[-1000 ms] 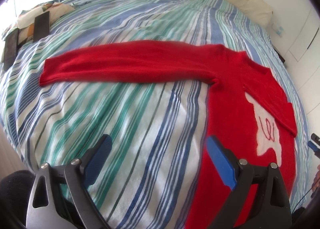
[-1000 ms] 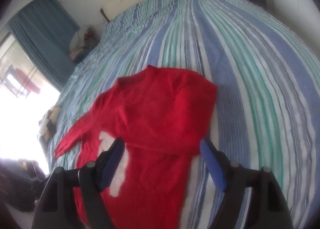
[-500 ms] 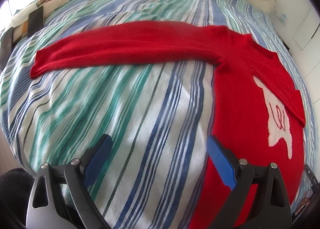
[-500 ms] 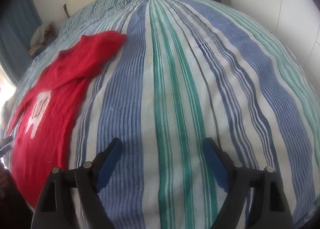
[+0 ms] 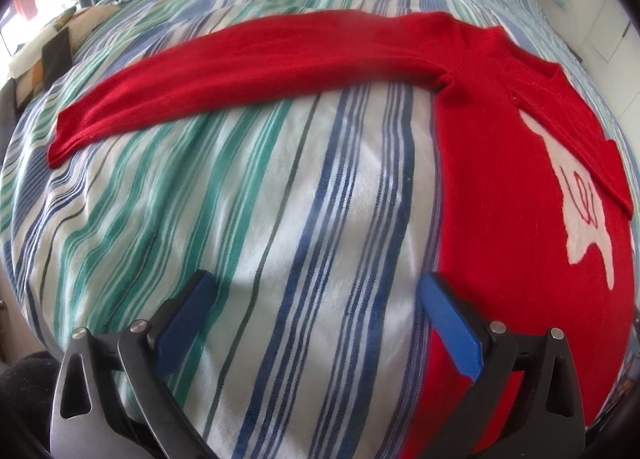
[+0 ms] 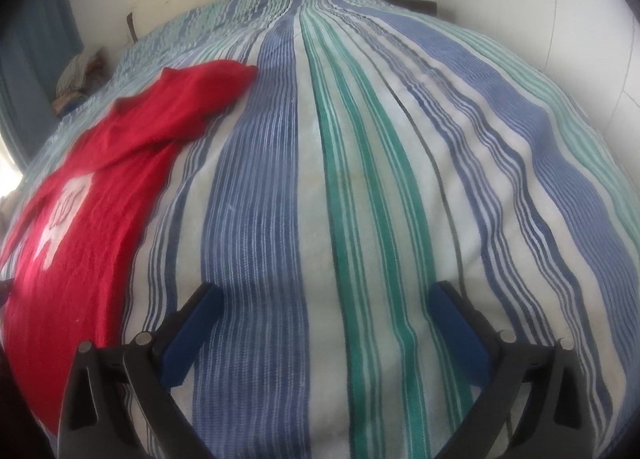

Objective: Fold small clothes

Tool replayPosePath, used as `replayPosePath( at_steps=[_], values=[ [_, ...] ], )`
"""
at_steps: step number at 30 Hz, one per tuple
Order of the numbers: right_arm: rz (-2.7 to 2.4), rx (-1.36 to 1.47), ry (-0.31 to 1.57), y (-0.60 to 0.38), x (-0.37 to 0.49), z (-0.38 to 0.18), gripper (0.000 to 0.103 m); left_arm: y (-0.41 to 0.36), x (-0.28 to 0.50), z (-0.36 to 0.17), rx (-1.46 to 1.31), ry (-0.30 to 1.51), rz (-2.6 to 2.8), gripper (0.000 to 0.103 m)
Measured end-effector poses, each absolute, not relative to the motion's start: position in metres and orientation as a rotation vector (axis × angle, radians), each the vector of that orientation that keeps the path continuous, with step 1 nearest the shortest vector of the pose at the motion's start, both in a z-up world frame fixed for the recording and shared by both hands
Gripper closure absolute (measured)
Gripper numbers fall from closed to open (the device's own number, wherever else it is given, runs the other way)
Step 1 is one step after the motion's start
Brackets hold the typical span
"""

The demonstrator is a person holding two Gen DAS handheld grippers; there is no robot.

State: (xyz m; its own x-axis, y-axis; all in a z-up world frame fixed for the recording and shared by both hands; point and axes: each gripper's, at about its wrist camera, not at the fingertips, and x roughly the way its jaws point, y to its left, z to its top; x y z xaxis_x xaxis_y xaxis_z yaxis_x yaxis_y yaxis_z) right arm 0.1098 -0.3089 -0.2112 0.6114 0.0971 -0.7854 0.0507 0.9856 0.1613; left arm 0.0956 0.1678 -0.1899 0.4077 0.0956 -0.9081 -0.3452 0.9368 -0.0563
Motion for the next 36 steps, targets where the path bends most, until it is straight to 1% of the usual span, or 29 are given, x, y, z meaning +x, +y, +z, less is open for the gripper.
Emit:
replayPosePath(
  at_steps=[8, 13, 18, 28, 30, 32, 36],
  values=[
    [0.015, 0.148, 0.893, -0.304, 0.108, -0.214, 0.000, 0.171, 0.090, -0.192, -0.281, 1.091, 0.254, 0.000],
    [0.014, 0.148, 0.891, -0.304, 0.107, -0.214, 0.000, 0.171, 0.092, -0.191, -0.267, 1.122, 0.238, 0.000],
    [0.014, 0.147, 0.890, -0.304, 0.107, -0.214, 0.000, 0.175, 0.091, -0.184, -0.299, 1.095, 0.228, 0.001],
    [0.014, 0.148, 0.889, -0.303, 0.107, -0.214, 0.000, 0.201, 0.080, -0.166, -0.520, 1.002, 0.189, 0.002],
    [0.014, 0.148, 0.890, -0.303, 0.106, -0.214, 0.000, 0.213, 0.084, -0.153, -0.553, 0.989, 0.161, 0.002],
    [0.014, 0.148, 0.889, -0.303, 0.106, -0.214, 0.000, 0.237, 0.085, -0.130, -0.604, 0.939, 0.159, 0.002],
    [0.013, 0.147, 0.887, -0.303, 0.106, -0.214, 0.000, 0.320, 0.087, -0.088, -0.757, 0.839, 0.208, 0.001]
  ],
)
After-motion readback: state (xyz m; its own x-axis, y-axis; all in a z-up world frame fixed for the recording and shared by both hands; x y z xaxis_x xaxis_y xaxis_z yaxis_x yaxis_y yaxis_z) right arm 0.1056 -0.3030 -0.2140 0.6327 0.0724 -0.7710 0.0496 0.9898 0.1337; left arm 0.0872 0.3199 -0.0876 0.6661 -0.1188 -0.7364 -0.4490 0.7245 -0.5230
